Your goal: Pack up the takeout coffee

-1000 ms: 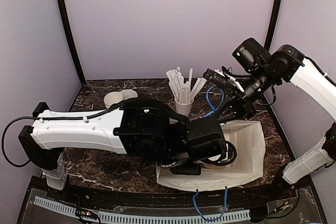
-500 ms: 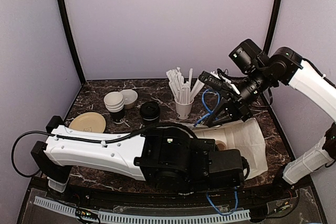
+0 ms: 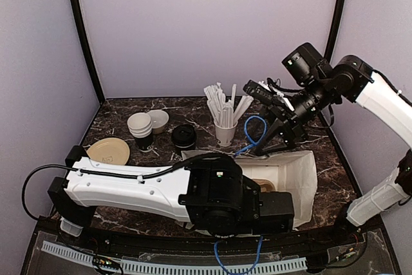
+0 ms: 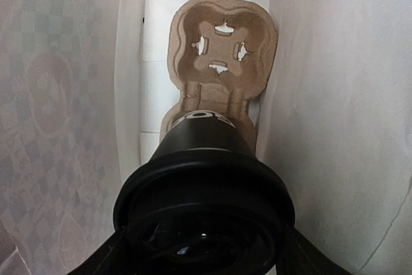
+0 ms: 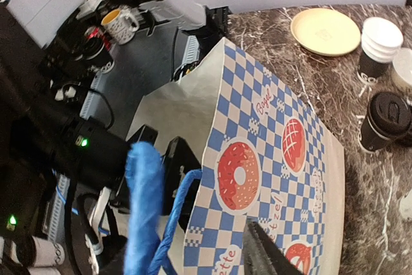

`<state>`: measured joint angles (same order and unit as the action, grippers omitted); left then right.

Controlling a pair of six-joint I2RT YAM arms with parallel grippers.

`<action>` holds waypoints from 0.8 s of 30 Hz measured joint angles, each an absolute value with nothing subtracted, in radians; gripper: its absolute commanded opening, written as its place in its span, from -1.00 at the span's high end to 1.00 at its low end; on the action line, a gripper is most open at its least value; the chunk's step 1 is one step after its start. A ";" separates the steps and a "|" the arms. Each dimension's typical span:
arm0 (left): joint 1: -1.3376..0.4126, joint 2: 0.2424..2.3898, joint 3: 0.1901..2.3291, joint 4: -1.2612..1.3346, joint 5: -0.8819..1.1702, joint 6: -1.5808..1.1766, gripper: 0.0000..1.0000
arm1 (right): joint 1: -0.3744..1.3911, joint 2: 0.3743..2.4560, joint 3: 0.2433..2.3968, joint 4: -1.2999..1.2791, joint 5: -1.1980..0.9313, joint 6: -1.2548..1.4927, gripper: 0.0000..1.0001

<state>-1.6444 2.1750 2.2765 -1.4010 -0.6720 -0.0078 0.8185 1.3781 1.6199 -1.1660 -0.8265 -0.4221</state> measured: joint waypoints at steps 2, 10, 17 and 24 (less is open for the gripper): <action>-1.644 2.176 2.276 -1.417 -0.665 -0.028 -0.03 | 0.818 1.378 1.620 -1.192 -0.845 -0.459 -0.26; -1.644 2.176 2.269 -1.438 -0.634 -0.092 -0.01 | 0.818 1.375 1.679 -1.292 -0.821 -0.554 -0.43; -1.644 2.176 2.197 -1.440 -0.656 -0.160 -0.01 | 0.776 1.364 1.795 -1.333 -0.741 -0.611 -0.44; -1.632 2.167 2.116 -1.433 -0.708 -0.237 -0.01 | 0.711 1.363 1.774 -1.288 -0.684 -0.620 -0.42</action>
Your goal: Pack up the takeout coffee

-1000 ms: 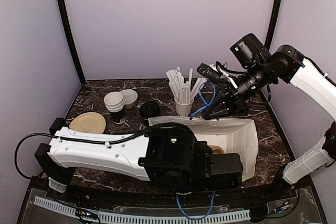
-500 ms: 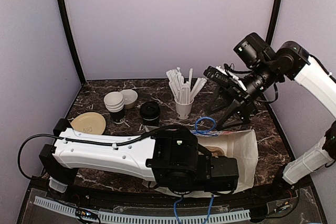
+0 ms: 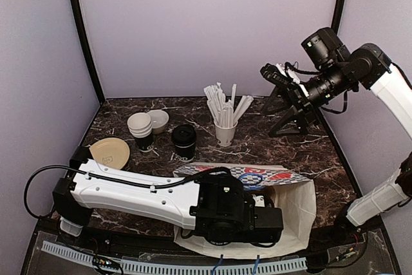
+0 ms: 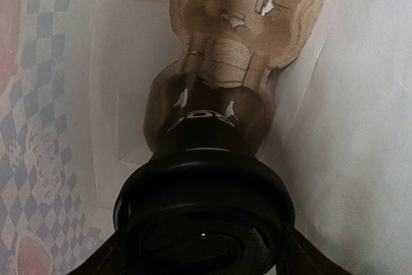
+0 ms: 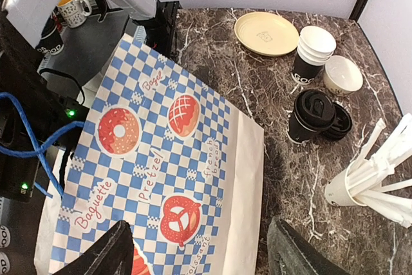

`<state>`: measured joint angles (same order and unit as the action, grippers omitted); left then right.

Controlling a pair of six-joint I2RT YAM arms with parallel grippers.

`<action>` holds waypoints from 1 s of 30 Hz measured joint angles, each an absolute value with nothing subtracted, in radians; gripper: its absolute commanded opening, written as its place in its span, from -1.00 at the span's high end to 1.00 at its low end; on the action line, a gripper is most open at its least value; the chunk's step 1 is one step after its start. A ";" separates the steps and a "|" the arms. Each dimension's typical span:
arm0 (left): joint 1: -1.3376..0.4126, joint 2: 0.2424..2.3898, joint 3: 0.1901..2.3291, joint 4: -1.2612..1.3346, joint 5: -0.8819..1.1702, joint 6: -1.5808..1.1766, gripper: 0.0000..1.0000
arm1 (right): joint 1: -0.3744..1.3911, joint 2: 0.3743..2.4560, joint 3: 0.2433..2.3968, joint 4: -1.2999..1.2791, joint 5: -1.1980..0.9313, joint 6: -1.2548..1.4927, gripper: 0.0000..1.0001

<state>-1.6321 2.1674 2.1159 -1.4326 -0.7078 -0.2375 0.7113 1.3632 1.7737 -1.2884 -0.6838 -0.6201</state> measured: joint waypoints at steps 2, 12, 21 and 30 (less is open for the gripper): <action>-1.629 2.149 2.077 -1.416 -0.715 -0.249 -0.01 | 0.711 1.367 1.739 -1.275 -0.675 -0.620 -0.42; -1.619 2.045 1.935 -1.293 -0.720 -0.251 -0.01 | 0.711 1.380 1.696 -1.256 -0.678 -0.624 -0.42; -1.605 1.998 1.876 -1.193 -0.717 -0.195 -0.01 | 0.712 1.380 1.632 -1.244 -0.705 -0.628 -0.41; -1.594 1.977 1.842 -1.142 -0.715 -0.156 -0.01 | 0.785 1.381 1.562 -1.238 -0.691 -0.632 -0.41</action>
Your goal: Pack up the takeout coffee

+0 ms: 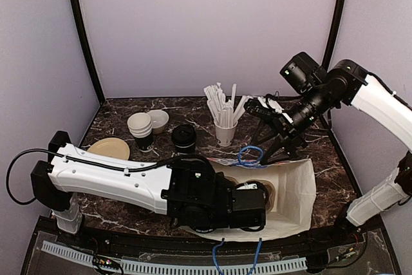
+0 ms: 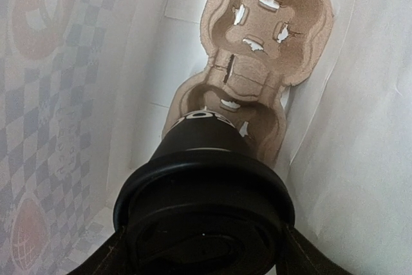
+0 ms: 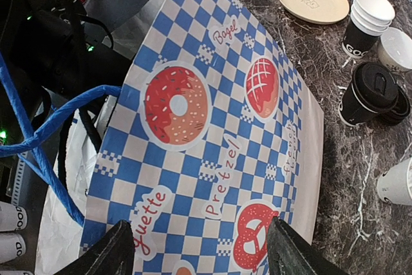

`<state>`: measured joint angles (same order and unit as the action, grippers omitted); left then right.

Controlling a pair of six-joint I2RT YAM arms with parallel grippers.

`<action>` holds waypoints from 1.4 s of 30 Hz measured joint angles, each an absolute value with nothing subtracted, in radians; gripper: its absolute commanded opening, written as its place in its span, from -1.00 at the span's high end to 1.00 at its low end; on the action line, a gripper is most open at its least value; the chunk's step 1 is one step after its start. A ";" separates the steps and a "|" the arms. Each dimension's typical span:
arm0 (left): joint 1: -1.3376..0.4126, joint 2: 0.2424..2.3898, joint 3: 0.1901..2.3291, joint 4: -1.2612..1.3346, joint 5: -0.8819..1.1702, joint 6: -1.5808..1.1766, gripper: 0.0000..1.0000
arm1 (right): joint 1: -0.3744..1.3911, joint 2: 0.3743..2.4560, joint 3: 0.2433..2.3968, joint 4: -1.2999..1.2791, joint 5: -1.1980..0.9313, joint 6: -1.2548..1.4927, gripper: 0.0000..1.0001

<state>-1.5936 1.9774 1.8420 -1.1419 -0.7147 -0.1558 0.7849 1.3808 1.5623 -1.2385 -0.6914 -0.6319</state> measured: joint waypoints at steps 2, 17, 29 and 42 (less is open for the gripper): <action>-1.592 1.967 1.822 -1.126 -0.714 -0.141 -0.01 | 0.792 1.381 1.562 -1.238 -0.691 -0.633 -0.41; -1.592 1.917 1.717 -1.007 -0.709 -0.035 0.03 | 0.839 1.381 1.539 -1.251 -0.691 -0.651 -0.41; -1.585 1.909 1.669 -0.954 -0.728 0.028 0.03 | 0.860 1.381 1.539 -1.262 -0.691 -0.654 -0.41; -1.552 1.890 1.616 -0.876 -0.723 0.069 0.01 | 0.862 1.381 1.539 -1.262 -0.683 -0.657 -0.42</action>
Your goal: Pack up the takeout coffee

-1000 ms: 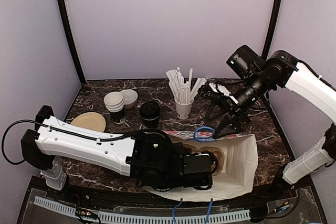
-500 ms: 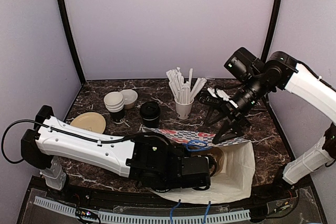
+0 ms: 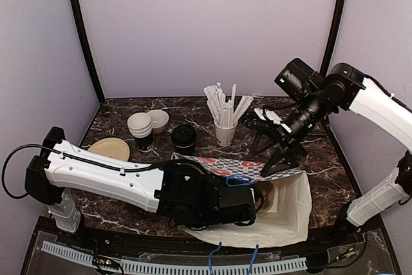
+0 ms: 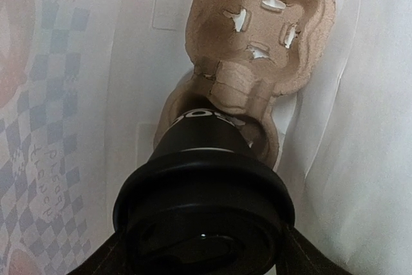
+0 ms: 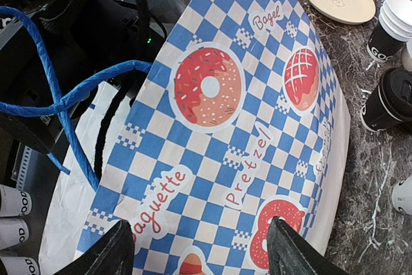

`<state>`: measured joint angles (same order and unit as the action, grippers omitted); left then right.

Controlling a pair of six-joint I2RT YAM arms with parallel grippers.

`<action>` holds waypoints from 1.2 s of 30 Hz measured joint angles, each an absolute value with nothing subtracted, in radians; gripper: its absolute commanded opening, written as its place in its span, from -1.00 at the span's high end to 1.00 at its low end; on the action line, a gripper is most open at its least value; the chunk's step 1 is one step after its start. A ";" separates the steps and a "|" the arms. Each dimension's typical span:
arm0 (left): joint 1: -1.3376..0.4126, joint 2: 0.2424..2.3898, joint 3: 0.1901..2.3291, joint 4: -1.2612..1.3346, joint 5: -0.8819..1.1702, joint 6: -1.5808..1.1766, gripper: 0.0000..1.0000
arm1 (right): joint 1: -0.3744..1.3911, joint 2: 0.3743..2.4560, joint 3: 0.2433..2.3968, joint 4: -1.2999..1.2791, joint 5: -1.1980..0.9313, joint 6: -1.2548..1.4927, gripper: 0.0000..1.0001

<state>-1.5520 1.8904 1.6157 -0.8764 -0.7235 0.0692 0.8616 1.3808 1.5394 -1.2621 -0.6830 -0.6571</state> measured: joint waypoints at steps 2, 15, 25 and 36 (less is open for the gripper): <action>-1.544 1.887 1.608 -0.863 -0.715 0.076 0.02 | 0.862 1.381 1.539 -1.262 -0.682 -0.657 -0.42; -1.477 1.884 1.620 -0.863 -0.542 0.102 0.04 | 0.862 1.400 1.541 -1.261 -0.662 -0.657 -0.42; -1.382 1.966 1.762 -0.948 -0.361 0.120 0.04 | 0.798 1.402 1.577 -1.266 -0.608 -0.667 -0.52; -1.275 2.082 1.975 -1.042 -0.184 0.165 0.04 | 0.413 1.423 1.623 -1.341 -0.722 -0.800 -0.54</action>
